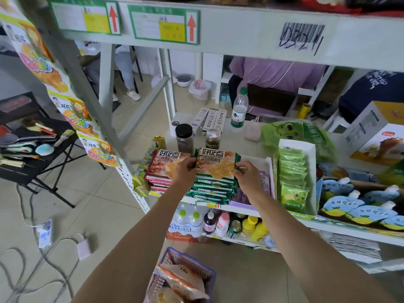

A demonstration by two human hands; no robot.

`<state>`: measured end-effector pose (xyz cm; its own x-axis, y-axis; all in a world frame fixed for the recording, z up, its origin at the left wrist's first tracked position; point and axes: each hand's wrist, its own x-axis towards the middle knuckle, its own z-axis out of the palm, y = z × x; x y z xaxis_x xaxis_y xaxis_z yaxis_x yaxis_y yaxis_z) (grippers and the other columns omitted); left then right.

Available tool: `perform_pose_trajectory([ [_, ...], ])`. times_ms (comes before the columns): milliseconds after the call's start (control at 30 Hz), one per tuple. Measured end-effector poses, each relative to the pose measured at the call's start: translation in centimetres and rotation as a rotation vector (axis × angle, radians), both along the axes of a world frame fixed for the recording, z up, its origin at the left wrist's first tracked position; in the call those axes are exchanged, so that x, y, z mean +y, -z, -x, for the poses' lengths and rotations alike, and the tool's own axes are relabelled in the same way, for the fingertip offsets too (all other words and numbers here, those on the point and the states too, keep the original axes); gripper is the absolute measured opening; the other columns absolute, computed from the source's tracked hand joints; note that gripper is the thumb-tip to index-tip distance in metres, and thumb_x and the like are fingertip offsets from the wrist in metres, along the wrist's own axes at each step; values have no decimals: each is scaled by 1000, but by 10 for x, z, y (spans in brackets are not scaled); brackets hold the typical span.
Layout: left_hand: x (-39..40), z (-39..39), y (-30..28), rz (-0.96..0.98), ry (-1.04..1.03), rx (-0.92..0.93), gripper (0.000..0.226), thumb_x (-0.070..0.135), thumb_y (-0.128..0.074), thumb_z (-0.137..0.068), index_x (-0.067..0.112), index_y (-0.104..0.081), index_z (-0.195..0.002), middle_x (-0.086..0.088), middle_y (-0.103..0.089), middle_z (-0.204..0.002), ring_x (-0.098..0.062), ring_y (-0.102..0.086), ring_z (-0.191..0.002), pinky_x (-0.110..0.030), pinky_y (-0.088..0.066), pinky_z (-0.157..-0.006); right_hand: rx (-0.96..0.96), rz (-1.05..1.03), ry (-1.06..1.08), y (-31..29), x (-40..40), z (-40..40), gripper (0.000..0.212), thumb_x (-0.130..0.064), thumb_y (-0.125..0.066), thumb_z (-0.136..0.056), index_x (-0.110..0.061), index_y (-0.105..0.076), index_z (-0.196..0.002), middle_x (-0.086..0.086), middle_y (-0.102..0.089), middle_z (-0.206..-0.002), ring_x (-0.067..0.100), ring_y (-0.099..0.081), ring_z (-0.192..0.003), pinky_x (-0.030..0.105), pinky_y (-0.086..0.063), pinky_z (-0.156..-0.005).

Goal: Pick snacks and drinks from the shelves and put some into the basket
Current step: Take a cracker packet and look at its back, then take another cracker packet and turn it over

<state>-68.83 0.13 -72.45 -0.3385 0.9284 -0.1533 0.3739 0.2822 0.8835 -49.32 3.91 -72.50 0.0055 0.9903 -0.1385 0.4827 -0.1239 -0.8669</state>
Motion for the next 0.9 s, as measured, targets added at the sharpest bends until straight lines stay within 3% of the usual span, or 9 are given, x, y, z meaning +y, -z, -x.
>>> perform_pose_trajectory([
  [100, -4, 4, -5, -9, -29, -6, 31, 4, -59, -94, 9, -63, -124, -5, -67, -114, -21, -62, -96, -22, -50, -75, -16, -11, -9, -1, 3, -1, 19, -12, -62, -91, -10, -65, -110, 8, -69, -107, 18, -60, -80, 24, -47, -67],
  [167, -12, 12, -7, -51, -104, 25, 30, 7, -56, -96, 10, -63, -125, -4, -67, -112, -20, -63, -89, -22, -52, -66, -86, -87, 61, -2, 2, -1, 19, -29, -59, -88, -19, -68, -102, 6, -70, -105, 21, -62, -81, 37, -54, -76],
  [233, -23, 25, -6, -141, -215, 101, 27, 8, -55, -97, 10, -65, -121, -5, -67, -116, -21, -65, -95, -30, -55, -80, -172, -243, 117, -6, -2, 2, 23, -36, -53, -87, -22, -68, -96, 4, -67, -102, 23, -64, -87, 41, -54, -81],
  [300, -32, 41, -3, -163, -346, 181, 28, 5, -51, -96, 10, -65, -120, -7, -64, -121, -23, -63, -104, -36, -53, -91, -196, -419, 90, -16, -10, 15, 14, -23, -56, -93, -16, -68, -94, 6, -64, -97, 23, -62, -87, 38, -51, -78],
  [433, -40, 70, -5, -21, -425, 262, 41, 5, -44, -95, 12, -55, -134, -13, -53, -133, -34, -58, -112, -45, -51, -93, -121, -561, -173, -35, -33, 66, 17, -6, -56, -94, -8, -68, -107, 8, -68, -101, 18, -64, -85, 31, -54, -76],
  [567, -35, 92, 1, 176, -288, 302, 42, 16, -44, -98, 9, -46, -140, -18, -50, -133, -38, -57, -113, -47, -49, -97, -137, -415, -462, -41, -49, 123, 31, -4, -50, -97, -1, -57, -127, 13, -65, -114, 23, -64, -97, 34, -53, -83],
  [667, -16, 119, 37, 259, -220, 268, 39, 16, -48, -88, 7, -54, -125, -19, -59, -116, -41, -62, -101, -52, -53, -89, -304, -219, -577, -44, -56, 155, 18, -7, -43, -100, 2, -53, -110, 15, -55, -99, 27, -53, -90, 36, -39, -72],
  [733, -6, 131, 58, 266, -178, 248, 41, 19, -47, -78, 13, -59, -117, -16, -65, -109, -38, -64, -99, -51, -53, -90, -471, -149, -638, -46, -55, 170, 22, -4, -40, -98, 7, -56, -110, 23, -59, -108, 35, -57, -101, 41, -44, -82],
  [900, -18, 113, 21, 272, -152, 239, 33, 9, -46, -91, 11, -65, -119, -16, -68, -106, -35, -63, -99, -45, -53, -89, -785, -14, -669, -41, -44, 192, 31, -5, -37, -96, 2, -58, -118, 19, -59, -120, 34, -57, -111, 47, -44, -102],
])
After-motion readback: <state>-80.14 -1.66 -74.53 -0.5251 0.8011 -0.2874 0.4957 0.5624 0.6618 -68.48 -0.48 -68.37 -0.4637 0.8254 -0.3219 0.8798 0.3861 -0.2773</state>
